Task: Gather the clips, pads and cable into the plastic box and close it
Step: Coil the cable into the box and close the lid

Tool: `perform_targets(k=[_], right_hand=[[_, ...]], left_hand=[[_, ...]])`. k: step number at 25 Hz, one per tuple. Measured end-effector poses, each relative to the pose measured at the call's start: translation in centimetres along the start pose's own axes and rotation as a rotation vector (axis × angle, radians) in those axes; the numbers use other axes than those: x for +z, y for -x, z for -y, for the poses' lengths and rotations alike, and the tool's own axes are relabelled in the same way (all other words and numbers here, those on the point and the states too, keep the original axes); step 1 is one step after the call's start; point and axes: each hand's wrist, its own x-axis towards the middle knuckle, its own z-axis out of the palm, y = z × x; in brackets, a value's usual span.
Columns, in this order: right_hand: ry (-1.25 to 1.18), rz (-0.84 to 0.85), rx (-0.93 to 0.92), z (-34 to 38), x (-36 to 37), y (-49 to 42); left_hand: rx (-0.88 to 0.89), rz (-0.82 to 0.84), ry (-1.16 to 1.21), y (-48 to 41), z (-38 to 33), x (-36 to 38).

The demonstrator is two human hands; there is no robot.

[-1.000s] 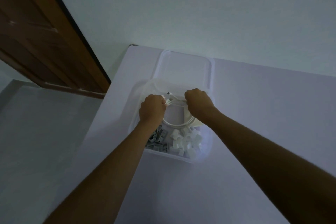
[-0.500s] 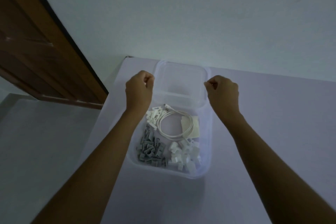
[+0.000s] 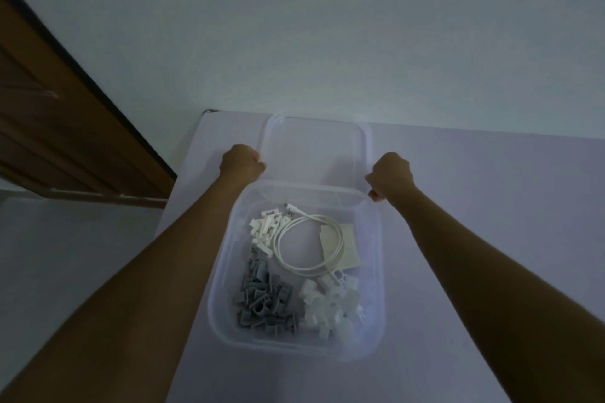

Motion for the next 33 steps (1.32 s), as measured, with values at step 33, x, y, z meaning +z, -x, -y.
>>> perform_targets(k=[33], right_hand=[[-1.2,0.235,-0.184,-4.7,-1.0,18.6]], left_hand=[[0.085,0.281,0.972,17.2,2.9,-5.0]])
